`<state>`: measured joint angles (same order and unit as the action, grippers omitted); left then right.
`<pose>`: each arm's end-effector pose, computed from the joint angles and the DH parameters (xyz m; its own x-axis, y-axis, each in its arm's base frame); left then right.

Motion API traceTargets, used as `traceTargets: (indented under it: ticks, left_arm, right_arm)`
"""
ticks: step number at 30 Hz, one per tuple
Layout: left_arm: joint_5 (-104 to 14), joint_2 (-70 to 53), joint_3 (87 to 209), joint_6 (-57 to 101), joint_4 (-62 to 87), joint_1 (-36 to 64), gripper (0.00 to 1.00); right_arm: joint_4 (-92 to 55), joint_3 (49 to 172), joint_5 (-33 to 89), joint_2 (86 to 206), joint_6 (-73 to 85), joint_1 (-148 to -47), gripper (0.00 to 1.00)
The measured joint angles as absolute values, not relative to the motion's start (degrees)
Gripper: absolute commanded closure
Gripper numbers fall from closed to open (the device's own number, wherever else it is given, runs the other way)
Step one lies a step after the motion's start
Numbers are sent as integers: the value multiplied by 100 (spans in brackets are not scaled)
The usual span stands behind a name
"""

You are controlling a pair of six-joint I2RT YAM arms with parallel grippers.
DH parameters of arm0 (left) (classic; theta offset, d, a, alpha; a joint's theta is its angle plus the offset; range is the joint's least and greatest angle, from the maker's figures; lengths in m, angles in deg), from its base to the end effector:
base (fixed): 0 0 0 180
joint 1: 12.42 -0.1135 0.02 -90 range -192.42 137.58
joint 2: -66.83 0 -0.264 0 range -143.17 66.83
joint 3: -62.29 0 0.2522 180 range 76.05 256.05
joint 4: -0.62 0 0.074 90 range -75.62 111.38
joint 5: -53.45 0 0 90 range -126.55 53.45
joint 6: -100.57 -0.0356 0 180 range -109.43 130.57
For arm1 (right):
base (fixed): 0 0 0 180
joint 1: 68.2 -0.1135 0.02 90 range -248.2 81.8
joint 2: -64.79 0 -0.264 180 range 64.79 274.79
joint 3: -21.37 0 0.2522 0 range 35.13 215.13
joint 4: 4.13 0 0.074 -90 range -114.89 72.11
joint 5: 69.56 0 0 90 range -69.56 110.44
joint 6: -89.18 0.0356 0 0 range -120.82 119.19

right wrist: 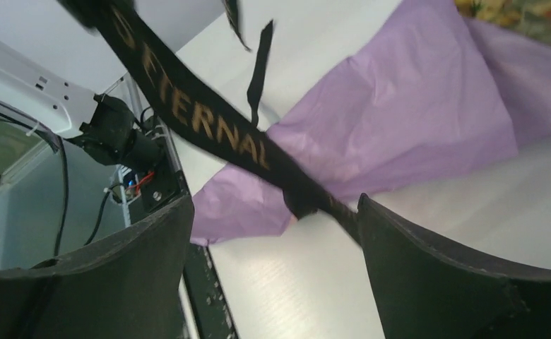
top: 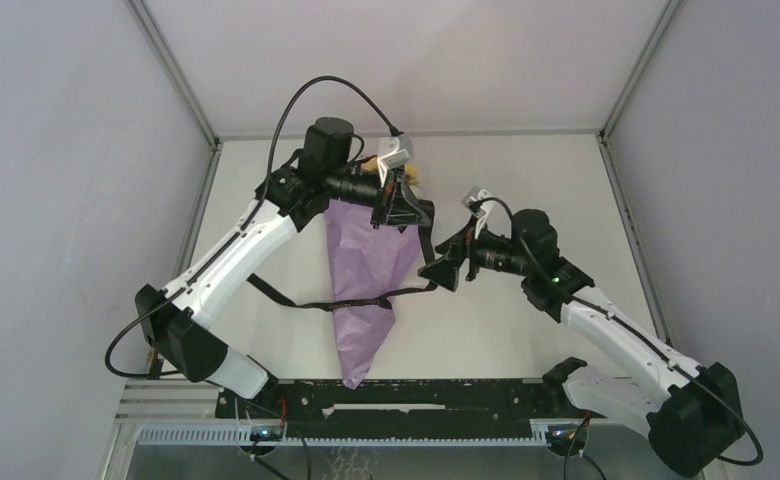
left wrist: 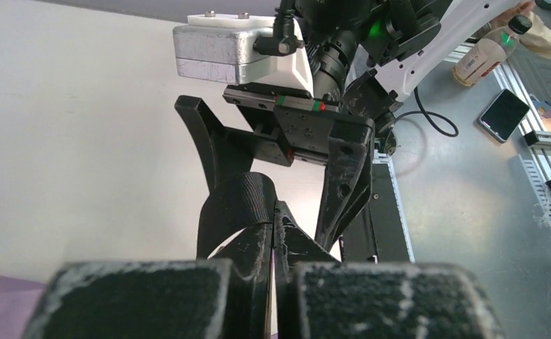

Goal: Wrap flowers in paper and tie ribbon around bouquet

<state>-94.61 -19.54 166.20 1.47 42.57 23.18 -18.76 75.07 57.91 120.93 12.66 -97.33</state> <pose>0.2494 -0.2157 0.4146 -0.1837 0.2344 -0.9546 0.9776 -0.0575 -0.2023 0.1839 0.1273 0.2920 -0.4578 -0.0433 -0.8880 -0.8099 0.4322 0.3965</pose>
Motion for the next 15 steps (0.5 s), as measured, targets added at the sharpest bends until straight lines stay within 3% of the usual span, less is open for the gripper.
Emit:
traceTargets:
  ticks: [5, 7, 9, 10, 11, 13, 14, 15]
  left_arm:
    - [-9387, -1952, 16578, 53, 4416, 2316, 100]
    - [-9374, -1950, 16578, 3, 4475, 2298, 100]
    - [-9369, -1950, 16578, -48, 4554, 2283, 100]
    - [-9369, -1950, 16578, -69, 4589, 2274, 100]
    - [-9365, -1947, 16578, -104, 4628, 2263, 95]
    - [-9365, -1941, 16578, -207, 4777, 2215, 55]
    - [-9354, -1932, 16578, -323, 4904, 2171, 40]
    - [-9337, -1926, 16578, -482, 5050, 2123, 32]
  right_arm:
    - [-840, 7516, 5610, 12654, 1183, -9918, 53]
    - [-538, 7516, 5439, 13050, 1211, -9971, 73]
    - [-339, 7516, 5302, 13258, 1231, -9991, 100]
    - [-271, 7516, 5256, 13310, 1224, -9995, 100]
    - [-190, 7516, 5210, 13356, 1264, -10006, 100]
    - [-72, 7516, 5101, 13400, 1308, -10017, 100]
    - [-42, 7516, 5057, 13400, 1318, -10017, 100]
    - [-7, 7516, 5009, 13398, 1342, -10017, 100]
